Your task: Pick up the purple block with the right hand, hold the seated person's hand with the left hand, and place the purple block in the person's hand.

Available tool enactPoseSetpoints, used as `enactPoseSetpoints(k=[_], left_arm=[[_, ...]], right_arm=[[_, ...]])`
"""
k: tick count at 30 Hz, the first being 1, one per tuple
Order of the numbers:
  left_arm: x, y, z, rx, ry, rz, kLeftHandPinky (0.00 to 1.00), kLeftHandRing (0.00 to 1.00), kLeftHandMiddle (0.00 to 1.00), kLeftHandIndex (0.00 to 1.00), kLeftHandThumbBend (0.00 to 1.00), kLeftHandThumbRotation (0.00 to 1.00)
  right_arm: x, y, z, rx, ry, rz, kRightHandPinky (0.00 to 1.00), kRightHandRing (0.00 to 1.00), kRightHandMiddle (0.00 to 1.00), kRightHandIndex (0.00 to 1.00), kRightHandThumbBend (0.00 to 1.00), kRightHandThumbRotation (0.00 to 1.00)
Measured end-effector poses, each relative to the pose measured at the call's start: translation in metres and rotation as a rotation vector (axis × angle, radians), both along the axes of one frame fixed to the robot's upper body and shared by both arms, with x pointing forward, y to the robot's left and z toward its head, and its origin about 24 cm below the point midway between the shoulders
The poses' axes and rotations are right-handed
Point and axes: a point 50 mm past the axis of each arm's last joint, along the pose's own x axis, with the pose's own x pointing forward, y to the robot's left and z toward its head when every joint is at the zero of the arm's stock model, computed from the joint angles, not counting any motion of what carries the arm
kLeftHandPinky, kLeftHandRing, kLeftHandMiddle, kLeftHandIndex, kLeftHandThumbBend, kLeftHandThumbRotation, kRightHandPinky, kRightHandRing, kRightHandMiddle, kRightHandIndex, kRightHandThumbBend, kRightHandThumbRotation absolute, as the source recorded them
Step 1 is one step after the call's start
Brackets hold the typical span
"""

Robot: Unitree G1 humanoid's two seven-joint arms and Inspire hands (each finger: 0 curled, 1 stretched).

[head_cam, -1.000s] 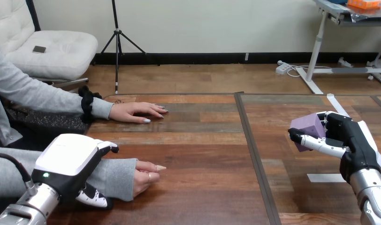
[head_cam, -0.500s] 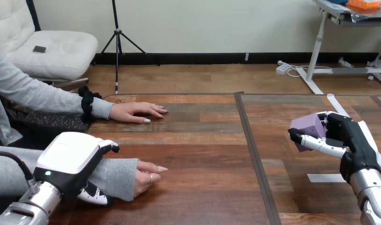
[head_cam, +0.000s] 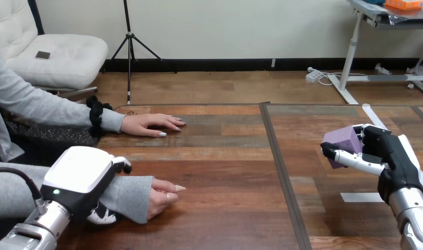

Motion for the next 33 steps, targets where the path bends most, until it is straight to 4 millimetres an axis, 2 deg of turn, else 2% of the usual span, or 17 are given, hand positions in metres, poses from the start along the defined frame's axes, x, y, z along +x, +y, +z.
enactPoseSetpoints(k=[9, 11, 19, 33], left_arm=[[-0.0007, 0.0006, -0.0048, 0.018, 0.061, 0.021, 0.52, 0.58, 0.6, 0.59, 0.94, 0.01], [-0.0008, 0.0008, -0.0053, 0.018, 0.067, 0.022, 0.46, 0.52, 0.56, 0.56, 0.92, 0.0], [-0.0007, 0.0012, -0.0055, -0.007, 0.07, 0.028, 0.36, 0.42, 0.47, 0.48, 0.88, 0.0], [-0.0012, 0.0026, -0.0065, -0.072, 0.059, 0.028, 0.27, 0.34, 0.38, 0.41, 0.84, 0.0]], right_arm=[[-0.0001, -0.0003, 0.0001, 0.002, -0.001, -0.001, 0.36, 0.38, 0.43, 0.46, 0.76, 0.0], [-0.0001, -0.0004, 0.0001, 0.002, -0.001, -0.001, 0.36, 0.38, 0.43, 0.46, 0.75, 0.0], [-0.0001, -0.0006, 0.0002, 0.003, -0.002, -0.002, 0.36, 0.38, 0.43, 0.46, 0.76, 0.0], [-0.0002, -0.0008, 0.0001, 0.003, 0.0, -0.004, 0.36, 0.38, 0.43, 0.46, 0.75, 0.0]])
